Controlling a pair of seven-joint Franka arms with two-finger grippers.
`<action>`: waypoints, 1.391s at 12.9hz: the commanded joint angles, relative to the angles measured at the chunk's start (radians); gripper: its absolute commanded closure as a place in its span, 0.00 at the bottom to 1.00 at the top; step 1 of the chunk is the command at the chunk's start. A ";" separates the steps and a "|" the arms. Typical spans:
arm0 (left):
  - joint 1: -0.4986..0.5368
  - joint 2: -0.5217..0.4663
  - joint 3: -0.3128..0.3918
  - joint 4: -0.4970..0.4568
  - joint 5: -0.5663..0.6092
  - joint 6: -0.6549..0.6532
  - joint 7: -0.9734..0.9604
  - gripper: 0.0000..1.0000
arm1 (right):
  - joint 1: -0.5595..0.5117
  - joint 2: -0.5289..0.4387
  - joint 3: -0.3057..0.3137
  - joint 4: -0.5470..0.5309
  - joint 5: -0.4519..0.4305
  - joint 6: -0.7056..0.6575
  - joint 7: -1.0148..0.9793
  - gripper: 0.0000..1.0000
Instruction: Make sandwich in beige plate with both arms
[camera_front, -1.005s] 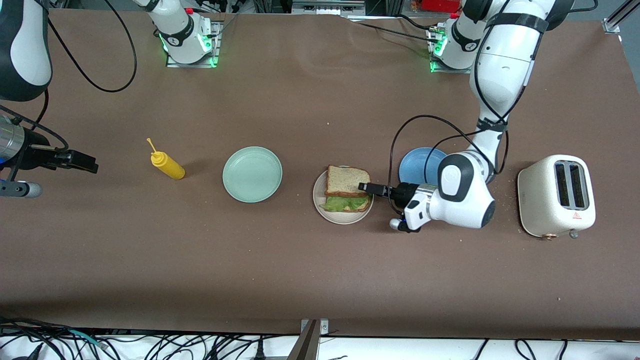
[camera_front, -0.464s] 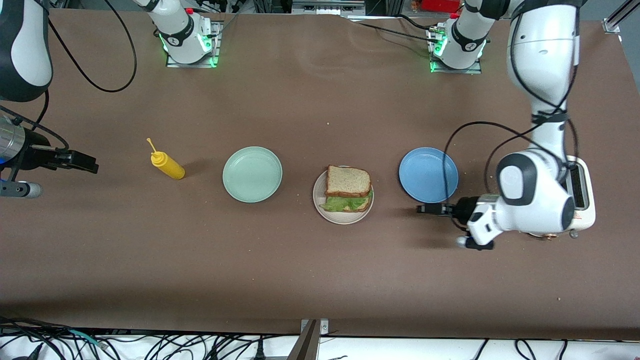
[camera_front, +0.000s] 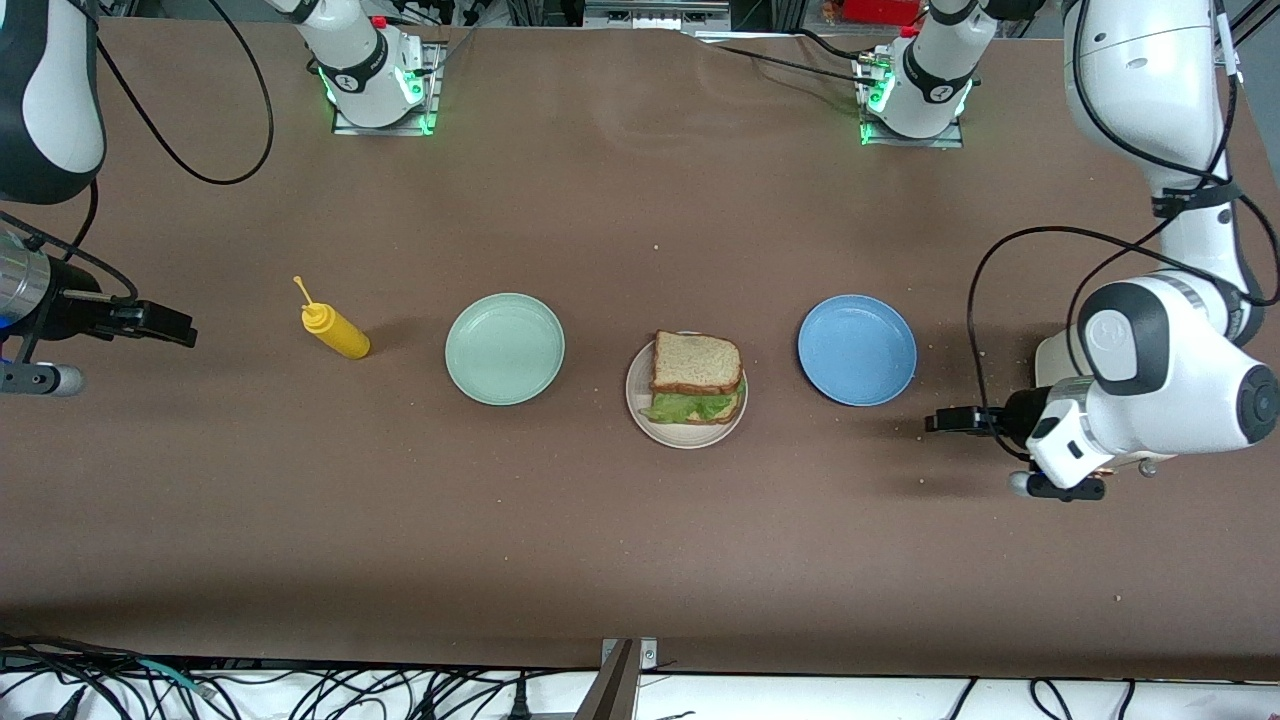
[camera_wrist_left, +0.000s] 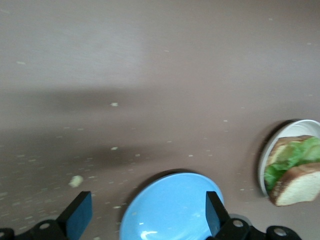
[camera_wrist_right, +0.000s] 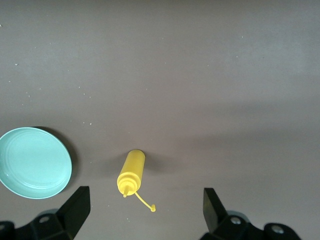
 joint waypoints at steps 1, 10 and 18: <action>-0.007 -0.066 0.029 0.001 0.150 -0.050 -0.011 0.00 | -0.007 -0.020 0.008 -0.026 -0.012 0.014 -0.001 0.00; -0.009 -0.173 0.078 0.151 0.388 -0.366 -0.023 0.00 | -0.007 -0.021 0.006 -0.026 -0.012 0.014 -0.003 0.00; 0.080 -0.352 -0.169 0.130 0.584 -0.370 -0.196 0.00 | -0.009 -0.020 0.006 -0.026 -0.013 0.013 -0.003 0.00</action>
